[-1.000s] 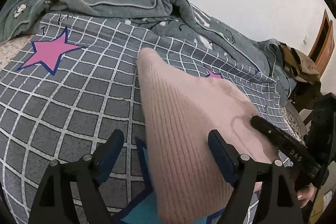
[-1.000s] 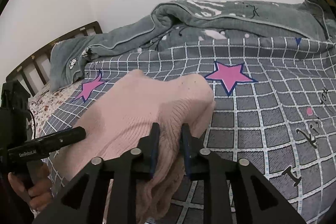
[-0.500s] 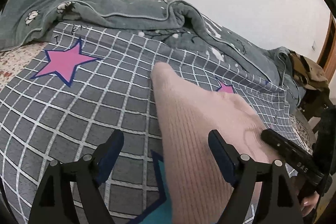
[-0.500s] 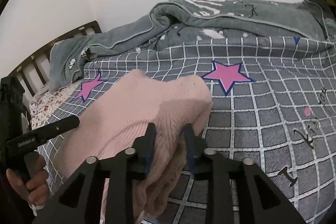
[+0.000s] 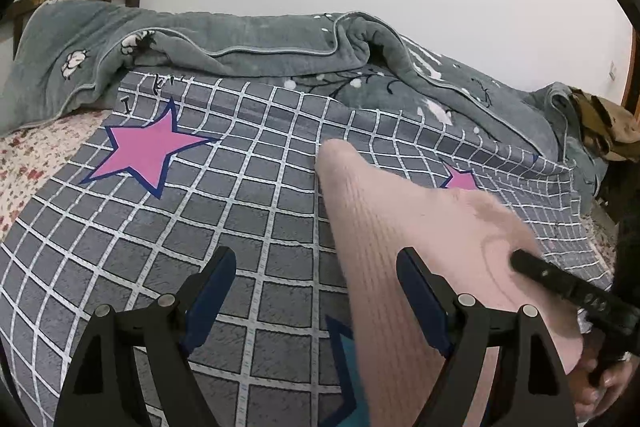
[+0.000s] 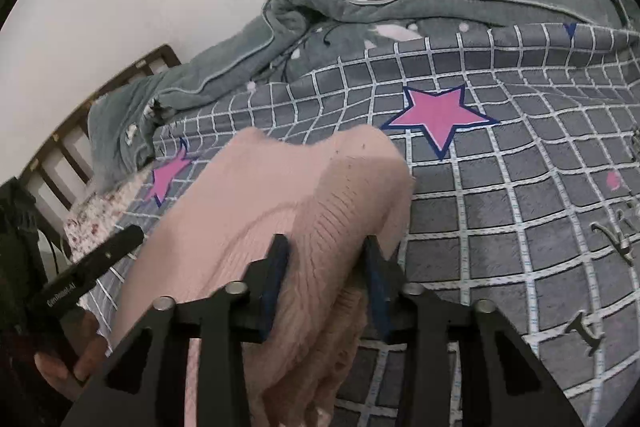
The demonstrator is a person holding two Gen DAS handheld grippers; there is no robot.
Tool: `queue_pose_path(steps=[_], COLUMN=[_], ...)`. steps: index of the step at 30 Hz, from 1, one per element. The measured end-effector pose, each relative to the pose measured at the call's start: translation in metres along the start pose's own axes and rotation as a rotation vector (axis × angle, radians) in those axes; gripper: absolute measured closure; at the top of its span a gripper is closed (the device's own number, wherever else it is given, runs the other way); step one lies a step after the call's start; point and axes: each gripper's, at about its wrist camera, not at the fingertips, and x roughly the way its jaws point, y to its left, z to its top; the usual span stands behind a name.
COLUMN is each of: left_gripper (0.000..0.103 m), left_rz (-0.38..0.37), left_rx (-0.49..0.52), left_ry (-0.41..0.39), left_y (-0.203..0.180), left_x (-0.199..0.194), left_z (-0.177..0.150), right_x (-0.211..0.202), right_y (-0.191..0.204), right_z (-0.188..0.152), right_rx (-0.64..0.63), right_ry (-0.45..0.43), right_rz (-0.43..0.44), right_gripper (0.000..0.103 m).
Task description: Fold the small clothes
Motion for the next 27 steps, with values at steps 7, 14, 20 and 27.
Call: queue_pose_path(steps=[7,14,20,27], left_gripper=[0.021,0.021,0.021,0.021], left_rz=[-0.005,-0.001,0.008,0.005], left_rx=[0.006,0.009,0.016,0.029], left_ry=[-0.001,-0.012,-0.010,-0.015], left_y=[0.001,0.000,-0.003,-0.006], left_x=[0.001,0.001,0.005,0.006], left_z=[0.002,0.002,0.001,0.002], right_x=[-0.002,-0.016,-0.005,0.005], right_y=[-0.015,0.002,0.000,0.000], right_z=[0.004,0.015,0.022,0.011], right_rx=[0.068,-0.040,-0.028,-0.043], right_ry=[-0.026,-0.060,-0.037,-0.036], right_rz=[0.045,-0.024,-0.031,-0.053], right_gripper=[0.088,0.072,0.065,0.091])
